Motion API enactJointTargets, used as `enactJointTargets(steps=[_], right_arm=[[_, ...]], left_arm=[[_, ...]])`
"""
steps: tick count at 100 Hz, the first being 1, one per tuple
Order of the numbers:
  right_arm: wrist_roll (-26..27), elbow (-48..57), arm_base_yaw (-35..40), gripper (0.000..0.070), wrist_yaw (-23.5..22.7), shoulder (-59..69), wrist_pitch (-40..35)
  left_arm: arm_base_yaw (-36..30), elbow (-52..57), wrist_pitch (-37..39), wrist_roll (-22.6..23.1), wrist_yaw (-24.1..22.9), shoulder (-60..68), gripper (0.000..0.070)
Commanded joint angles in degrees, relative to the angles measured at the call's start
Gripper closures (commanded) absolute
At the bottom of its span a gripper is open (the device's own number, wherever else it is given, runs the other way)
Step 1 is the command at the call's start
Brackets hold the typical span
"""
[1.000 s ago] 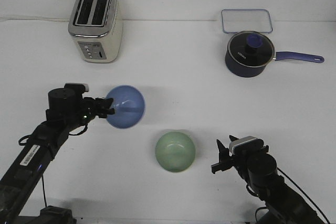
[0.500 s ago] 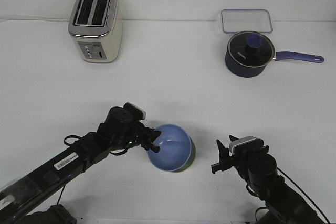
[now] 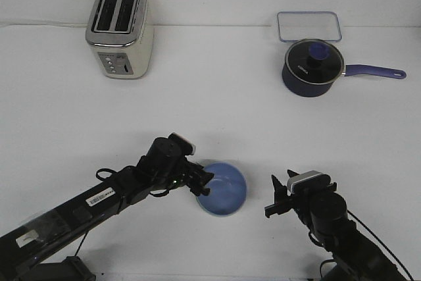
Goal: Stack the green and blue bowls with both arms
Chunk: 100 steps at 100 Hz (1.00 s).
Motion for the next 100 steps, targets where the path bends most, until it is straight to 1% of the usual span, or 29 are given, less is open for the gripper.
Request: enactJointTargets(steps=[1,9,20,32,39,43,46,50,51,53,55,56,58,59,70,78,88,100], right_arm=[[0.6,0.1,0.5,0.0405,0.0,0.3,0.5],[0.5,0.1,0.5,0.0405,0.0,0.3,0.5],[0.5,0.1,0.4,0.0405,0.4,0.3,0.5],[-0.1,0.1,0.5,0.0406,2.7,0.3,0.6],[-0.6,0.1,0.5,0.0424,4.4,-0.1,1.1],[-1.3,0.1,0.5,0.0443,4.8,-0.6,1.7],[-1.9,0.1,0.5,0.0461,4.8,-1.1,2.3],[-2.5,0.1,0.5,0.0498,4.8,-1.9,3.0],[-2.7,0.1,0.5,0.0514,4.8,-2.1,3.1],[-3.0,0.1,0.5,0.0557,4.8,-2.7,3.4],[-3.1,0.1,0.5,0.0609,4.8,-3.2,3.6],[-3.1,0.1,0.5,0.0637,4.8,-3.5,3.6],[-3.1,0.1,0.4,0.0692,4.8,-4.1,3.6],[-3.1,0.1,0.5,0.07,4.8,-4.4,3.6],[-3.1,0.0,0.5,0.07,6.2,-8.9,2.0],[-3.3,-0.4,0.5,0.07,8.0,-13.6,1.2],[-6.0,-2.1,0.5,0.07,9.0,-20.1,1.4],[-6.3,-3.7,0.5,0.07,9.1,-25.7,3.3]], left_arm=[[-0.3,1.2,0.6,0.0,-0.1,0.3,0.0278],[1.2,1.3,0.7,0.6,-0.8,-1.0,0.0278],[3.7,1.4,0.5,1.8,-4.5,-4.2,0.0278],[8.0,1.4,0.4,4.1,-11.1,-9.9,0.0279],[11.1,1.4,0.2,6.5,-15.4,-14.2,0.03],[12.9,1.4,0.0,7.8,-17.0,-16.5,0.0362],[14.3,1.4,-0.4,8.9,-17.7,-18.3,0.0442],[16.2,1.4,-1.2,10.4,-18.1,-20.7,0.0578],[16.7,1.4,-1.5,10.9,-18.1,-21.2,0.0628],[17.7,1.4,-2.2,11.5,-18.1,-22.4,0.07],[18.6,1.4,-2.9,11.9,-18.1,-23.4,0.0694],[19.1,1.4,-3.2,12.1,-18.1,-24.0,0.0678],[20.1,1.4,-4.2,12.2,-18.2,-25.0,0.069],[20.6,1.4,-4.7,12.2,-18.3,-25.6,0.069],[25.2,0.8,-10.4,13.2,-18.4,-31.1,0.0688],[27.6,-2.3,-10.0,14.0,-18.5,-36.2,0.0688],[29.9,-10.4,-4.7,15.0,-18.5,-45.6,0.0688],[31.8,-20.7,3.0,15.5,-18.5,-56.7,0.0688]])
